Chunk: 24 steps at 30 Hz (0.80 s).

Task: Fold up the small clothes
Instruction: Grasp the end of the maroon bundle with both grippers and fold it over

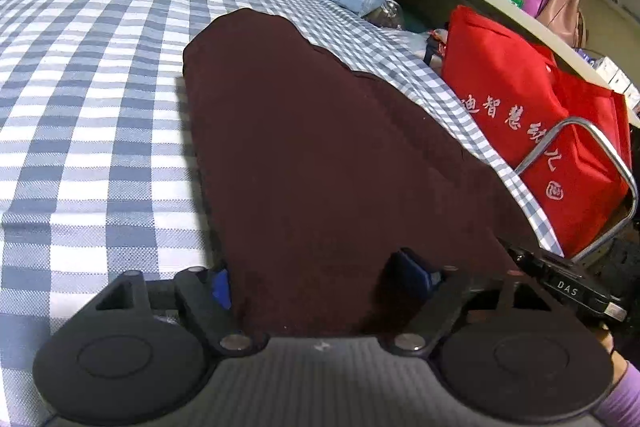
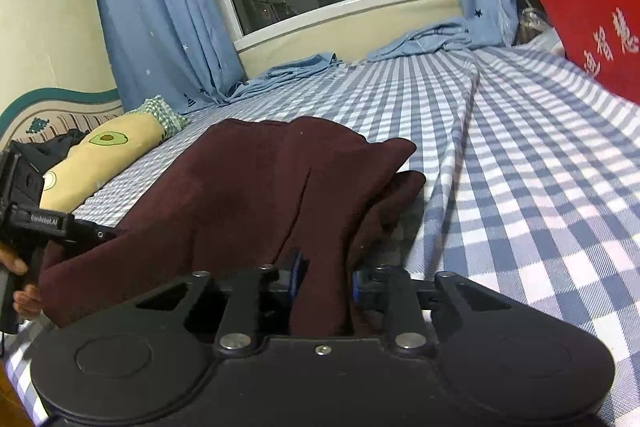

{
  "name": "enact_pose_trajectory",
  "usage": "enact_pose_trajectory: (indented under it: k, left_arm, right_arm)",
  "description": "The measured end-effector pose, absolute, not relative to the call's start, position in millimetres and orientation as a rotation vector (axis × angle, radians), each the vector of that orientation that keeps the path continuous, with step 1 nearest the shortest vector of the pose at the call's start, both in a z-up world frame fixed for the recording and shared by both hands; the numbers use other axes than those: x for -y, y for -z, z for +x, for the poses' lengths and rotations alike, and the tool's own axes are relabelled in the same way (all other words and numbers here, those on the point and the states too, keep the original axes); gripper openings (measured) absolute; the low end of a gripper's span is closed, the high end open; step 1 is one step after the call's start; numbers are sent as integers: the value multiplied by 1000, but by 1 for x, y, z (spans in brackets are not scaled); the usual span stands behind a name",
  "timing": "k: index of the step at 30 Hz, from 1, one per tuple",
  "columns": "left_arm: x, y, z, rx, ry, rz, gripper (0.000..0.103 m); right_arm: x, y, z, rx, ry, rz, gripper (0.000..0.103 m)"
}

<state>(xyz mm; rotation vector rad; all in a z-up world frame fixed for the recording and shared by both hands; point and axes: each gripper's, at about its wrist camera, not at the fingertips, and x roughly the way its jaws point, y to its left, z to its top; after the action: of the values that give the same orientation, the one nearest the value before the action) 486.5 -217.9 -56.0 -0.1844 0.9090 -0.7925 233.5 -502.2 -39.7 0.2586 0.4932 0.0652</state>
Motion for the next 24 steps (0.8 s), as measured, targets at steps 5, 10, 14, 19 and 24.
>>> enact_pose_trajectory:
  k: [5, 10, 14, 19, 24]
  left_arm:
    - [222, 46, 485, -906, 769, -189, 53]
    - [227, 33, 479, -878, 740, -171, 33]
    - [222, 18, 473, -840, 747, -179, 26]
    - [219, -4, 465, -788, 757, -128, 24]
    - [202, -21, 469, -746, 723, -85, 24]
  right_arm:
    - [492, 27, 232, -473, -39, 225, 13]
    - [476, 4, 232, -443, -59, 192, 12]
    - [454, -17, 232, -425, -76, 109, 11]
    - [439, -36, 234, -365, -93, 107, 9]
    - [422, -43, 251, -331, -119, 128, 9]
